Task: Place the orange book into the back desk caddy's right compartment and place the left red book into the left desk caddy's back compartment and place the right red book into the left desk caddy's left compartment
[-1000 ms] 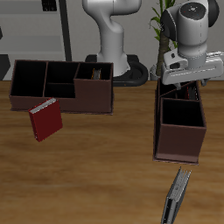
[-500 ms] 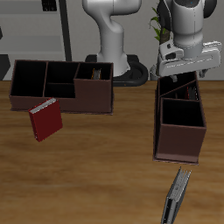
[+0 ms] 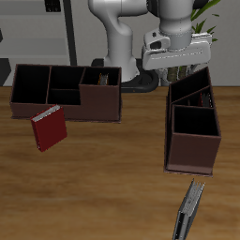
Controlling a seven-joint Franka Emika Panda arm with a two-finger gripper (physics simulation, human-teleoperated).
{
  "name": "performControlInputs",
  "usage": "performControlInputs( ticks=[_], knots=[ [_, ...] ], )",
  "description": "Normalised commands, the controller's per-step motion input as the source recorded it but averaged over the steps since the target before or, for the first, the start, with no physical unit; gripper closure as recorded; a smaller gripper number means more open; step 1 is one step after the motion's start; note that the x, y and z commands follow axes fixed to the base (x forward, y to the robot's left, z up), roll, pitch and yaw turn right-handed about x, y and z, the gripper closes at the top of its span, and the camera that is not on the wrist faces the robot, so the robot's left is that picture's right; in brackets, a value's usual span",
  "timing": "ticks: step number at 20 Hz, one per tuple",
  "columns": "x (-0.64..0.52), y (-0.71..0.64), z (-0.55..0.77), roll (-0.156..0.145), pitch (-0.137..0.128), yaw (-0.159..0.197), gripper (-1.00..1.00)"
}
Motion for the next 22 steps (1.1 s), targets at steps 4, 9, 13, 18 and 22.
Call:
performControlInputs(
  ticks=[4,9,13,18,22],
  knots=[
    [0.23,-1.00,0.25,-0.049,-0.016,-0.003,-1.00],
    [0.16,-0.98,0.14,-0.009,0.008,-0.027,-1.00],
    [0.09,-1.28,0.30,0.054,-0.025,-0.029,-1.00],
    [0.14,-1.02,0.24,-0.078,-0.033,-0.029,-1.00],
    [0.15,-0.94,0.02,-0.025,-0.029,0.019,-1.00]
  ],
)
